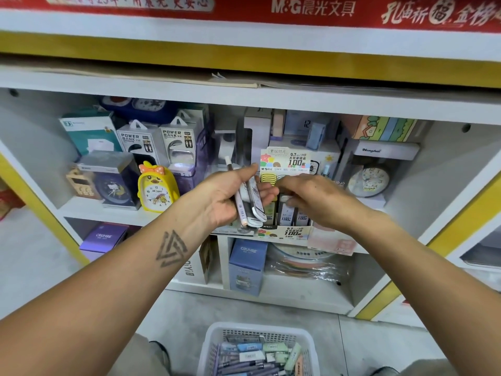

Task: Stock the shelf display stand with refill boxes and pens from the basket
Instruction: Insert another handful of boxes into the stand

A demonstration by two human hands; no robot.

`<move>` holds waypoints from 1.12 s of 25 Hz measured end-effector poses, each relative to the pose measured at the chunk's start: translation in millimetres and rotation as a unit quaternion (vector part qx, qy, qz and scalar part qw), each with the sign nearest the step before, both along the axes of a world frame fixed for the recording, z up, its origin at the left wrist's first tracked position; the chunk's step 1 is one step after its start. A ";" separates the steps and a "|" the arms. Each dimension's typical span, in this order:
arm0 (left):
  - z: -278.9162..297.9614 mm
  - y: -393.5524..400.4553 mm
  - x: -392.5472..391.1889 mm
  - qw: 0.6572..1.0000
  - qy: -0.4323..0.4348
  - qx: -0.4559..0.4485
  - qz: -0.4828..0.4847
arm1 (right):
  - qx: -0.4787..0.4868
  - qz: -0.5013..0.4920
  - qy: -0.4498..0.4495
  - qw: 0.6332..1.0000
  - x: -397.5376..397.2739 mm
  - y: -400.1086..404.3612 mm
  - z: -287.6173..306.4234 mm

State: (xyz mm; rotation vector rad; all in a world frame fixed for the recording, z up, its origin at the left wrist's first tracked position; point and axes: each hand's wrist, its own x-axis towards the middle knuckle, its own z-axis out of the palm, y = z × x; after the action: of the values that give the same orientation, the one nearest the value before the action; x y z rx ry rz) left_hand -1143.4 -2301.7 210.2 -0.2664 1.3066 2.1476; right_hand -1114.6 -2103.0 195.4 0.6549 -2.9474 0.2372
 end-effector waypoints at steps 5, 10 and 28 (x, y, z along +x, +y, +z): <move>1.8 4.8 1.4 1.000 -0.004 0.023 0.005 | -0.226 -0.019 0.047 0.973 1.2 -2.6 5.6; 5.2 8.6 0.4 0.998 -0.017 0.047 0.033 | -0.173 0.129 -0.027 0.976 19.1 -17.6 15.5; 2.3 -2.1 -3.0 0.999 0.002 -0.040 -0.016 | -0.370 -0.090 0.013 0.925 9.4 12.5 14.8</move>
State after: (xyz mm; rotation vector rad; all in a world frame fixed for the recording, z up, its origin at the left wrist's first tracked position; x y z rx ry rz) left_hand -1146.4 -2303.8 212.5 -0.2720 1.3924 2.0740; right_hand -1105.2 -2090.5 210.2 0.2655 -2.5491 1.2151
